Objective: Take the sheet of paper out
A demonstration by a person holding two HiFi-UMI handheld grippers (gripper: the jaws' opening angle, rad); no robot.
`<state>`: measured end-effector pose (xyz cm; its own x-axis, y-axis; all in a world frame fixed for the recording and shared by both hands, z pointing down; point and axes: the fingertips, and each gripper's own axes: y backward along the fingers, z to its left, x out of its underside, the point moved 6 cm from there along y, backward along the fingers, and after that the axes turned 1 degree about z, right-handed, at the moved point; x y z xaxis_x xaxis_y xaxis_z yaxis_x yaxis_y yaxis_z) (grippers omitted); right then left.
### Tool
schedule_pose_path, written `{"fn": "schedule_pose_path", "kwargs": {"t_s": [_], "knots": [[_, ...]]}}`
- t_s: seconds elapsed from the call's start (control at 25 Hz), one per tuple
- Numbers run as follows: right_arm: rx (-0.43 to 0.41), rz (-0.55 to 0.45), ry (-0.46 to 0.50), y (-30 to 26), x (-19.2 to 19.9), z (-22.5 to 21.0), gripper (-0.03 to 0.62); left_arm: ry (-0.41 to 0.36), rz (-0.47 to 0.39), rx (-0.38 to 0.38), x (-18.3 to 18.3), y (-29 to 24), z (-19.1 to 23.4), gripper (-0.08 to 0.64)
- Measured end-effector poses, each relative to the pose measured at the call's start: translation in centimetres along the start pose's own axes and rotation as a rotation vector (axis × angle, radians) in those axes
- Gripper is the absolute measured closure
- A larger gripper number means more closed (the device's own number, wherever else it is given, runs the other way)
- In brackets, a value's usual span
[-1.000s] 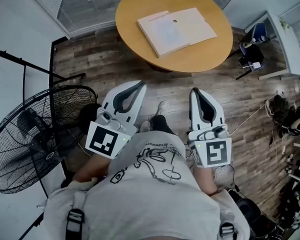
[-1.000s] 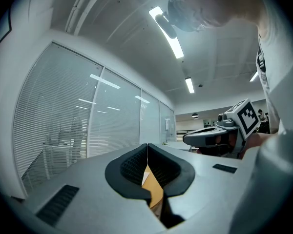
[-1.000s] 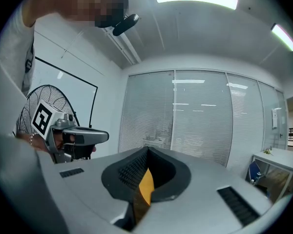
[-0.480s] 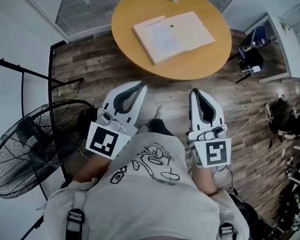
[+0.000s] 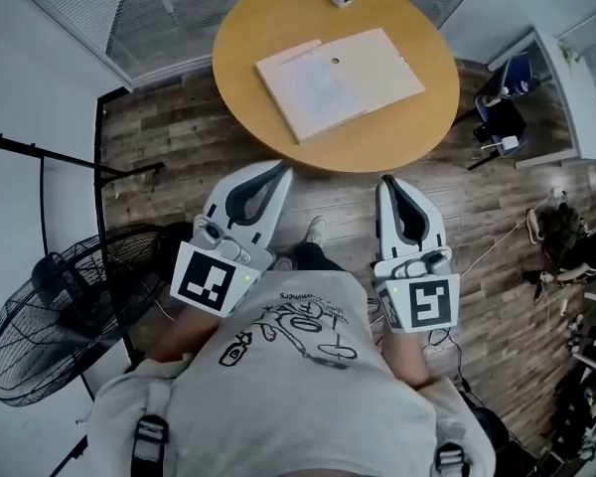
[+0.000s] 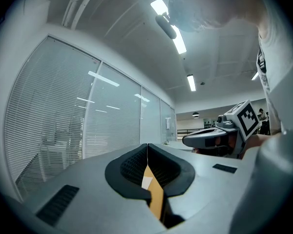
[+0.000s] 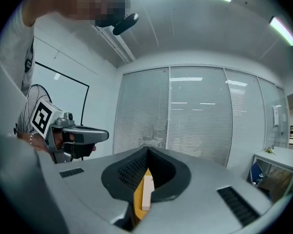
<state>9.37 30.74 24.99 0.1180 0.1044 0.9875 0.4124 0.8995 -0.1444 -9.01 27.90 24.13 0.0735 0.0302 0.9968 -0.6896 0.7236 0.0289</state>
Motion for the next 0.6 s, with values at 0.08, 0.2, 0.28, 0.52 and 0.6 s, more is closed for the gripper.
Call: {"fn": "schedule_pose_path", "kwargs": {"t_s": [0.08, 0.2, 0.28, 0.52, 0.6], "knots": [[0.000, 0.002, -0.003, -0.7, -0.1, -1.0, 0.584, 0.001, 0.003, 0.001, 0.0, -1.2, 0.3, 0.538], [0.002, 0.003, -0.005, -1.5, 0.0, -2.3, 0.584, 0.003, 0.007, 0.003, 0.1, -2.8, 0.5, 0.538], [0.004, 0.003, -0.006, -2.0, 0.0, -3.2, 0.584, 0.005, 0.009, 0.005, 0.1, -3.8, 0.7, 0.538], [0.012, 0.013, -0.006, -3.2, 0.0, -6.2, 0.584, 0.002, 0.010, 0.017, 0.0, -7.4, 0.9, 0.538], [0.012, 0.012, -0.007, -3.6, 0.1, -7.0, 0.584, 0.003, 0.011, 0.019, 0.0, -8.3, 1.0, 0.538]]}}
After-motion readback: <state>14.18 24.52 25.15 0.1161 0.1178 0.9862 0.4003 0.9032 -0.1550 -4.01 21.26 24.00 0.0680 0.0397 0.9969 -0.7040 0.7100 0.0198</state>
